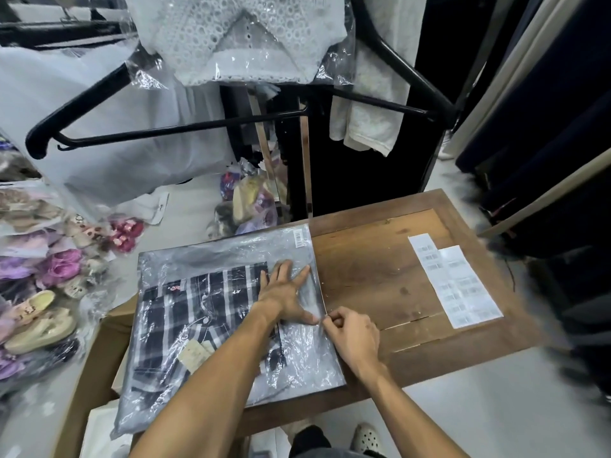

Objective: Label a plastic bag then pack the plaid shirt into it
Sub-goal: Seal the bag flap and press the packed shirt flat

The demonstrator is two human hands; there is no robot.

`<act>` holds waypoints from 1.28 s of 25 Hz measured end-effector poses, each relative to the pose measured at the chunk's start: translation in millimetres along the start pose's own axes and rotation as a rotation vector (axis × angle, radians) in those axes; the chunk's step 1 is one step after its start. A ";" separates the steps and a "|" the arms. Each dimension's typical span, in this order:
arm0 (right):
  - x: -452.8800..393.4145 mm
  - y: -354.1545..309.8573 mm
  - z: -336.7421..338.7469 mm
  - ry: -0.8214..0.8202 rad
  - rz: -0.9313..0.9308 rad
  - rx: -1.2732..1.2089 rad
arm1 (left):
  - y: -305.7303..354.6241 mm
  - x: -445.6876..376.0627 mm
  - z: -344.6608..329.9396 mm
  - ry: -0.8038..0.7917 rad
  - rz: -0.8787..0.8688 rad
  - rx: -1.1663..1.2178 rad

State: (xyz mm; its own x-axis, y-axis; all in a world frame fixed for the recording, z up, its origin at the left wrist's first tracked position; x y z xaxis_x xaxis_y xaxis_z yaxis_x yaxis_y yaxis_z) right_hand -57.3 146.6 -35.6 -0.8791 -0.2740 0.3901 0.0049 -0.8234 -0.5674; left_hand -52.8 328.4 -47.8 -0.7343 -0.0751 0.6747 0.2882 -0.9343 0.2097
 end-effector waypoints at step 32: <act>48.4 57.3 16.6 -0.062 -0.028 -0.027 | 63.6 58.4 -64.5 0.035 0.018 -0.071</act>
State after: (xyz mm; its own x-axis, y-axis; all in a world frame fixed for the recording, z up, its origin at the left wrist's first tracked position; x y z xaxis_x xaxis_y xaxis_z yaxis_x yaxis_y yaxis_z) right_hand -91.6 77.9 -37.2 -0.8477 -0.2816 0.4495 -0.0329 -0.8180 -0.5743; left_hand -117.0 242.0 -40.7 -0.7506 -0.1028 0.6527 0.2580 -0.9550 0.1462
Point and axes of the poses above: each hand's wrist, its own x-axis away from the middle knuckle, its own z-axis out of the back of the hand, y = z × x, the point moved 8 cm from there along -x, towards the middle knuckle, and after that the axes turned 7 degrees about -y, right-handed, at the moved point
